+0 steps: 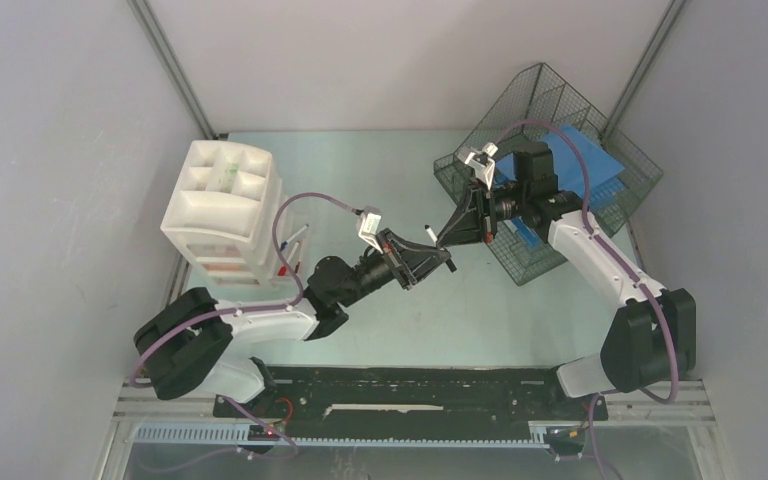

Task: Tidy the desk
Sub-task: Place the stationery in the drawer.

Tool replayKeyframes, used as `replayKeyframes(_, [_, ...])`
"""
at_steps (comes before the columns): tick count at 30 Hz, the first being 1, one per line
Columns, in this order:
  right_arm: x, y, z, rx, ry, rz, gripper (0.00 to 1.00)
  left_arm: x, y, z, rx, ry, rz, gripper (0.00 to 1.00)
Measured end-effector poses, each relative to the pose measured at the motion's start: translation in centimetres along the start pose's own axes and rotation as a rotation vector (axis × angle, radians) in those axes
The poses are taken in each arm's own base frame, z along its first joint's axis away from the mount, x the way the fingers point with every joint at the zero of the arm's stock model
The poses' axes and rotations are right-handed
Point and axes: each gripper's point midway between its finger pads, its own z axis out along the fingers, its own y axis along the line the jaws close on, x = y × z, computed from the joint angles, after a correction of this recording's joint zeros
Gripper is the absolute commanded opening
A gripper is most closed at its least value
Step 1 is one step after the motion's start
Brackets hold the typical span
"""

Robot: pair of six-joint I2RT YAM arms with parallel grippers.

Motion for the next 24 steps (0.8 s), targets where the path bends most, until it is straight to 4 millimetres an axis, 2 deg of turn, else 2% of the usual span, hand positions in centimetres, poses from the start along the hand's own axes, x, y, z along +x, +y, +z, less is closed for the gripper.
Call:
replayKeyframes(5, [0.1, 0.0, 0.0, 0.001, 0.001, -0.002, 0.40, 0.0, 0.1, 0.0, -0.003, 0.000, -0.001, 0.00])
replayKeyframes(9, [0.2, -0.1, 0.1, 0.008, 0.003, -0.002, 0.53, 0.6, 0.7, -0.5, -0.024, 0.010, -0.003, 0.00])
replayKeyframes(14, [0.4, -0.4, 0.1, 0.020, 0.004, -0.002, 0.58, 1.3, 1.8, -1.9, -0.082, 0.027, -0.002, 0.00])
replayKeyframes(20, [0.5, -0.6, 0.1, 0.035, 0.006, 0.001, 0.59, 0.5, 2.8, -3.4, -0.177, 0.014, 0.028, 0.00])
replayKeyframes(24, [0.5, -0.8, 0.1, 0.044, 0.007, 0.000, 0.59, -0.2, 4.3, -5.1, -0.295, 0.012, 0.080, 0.00])
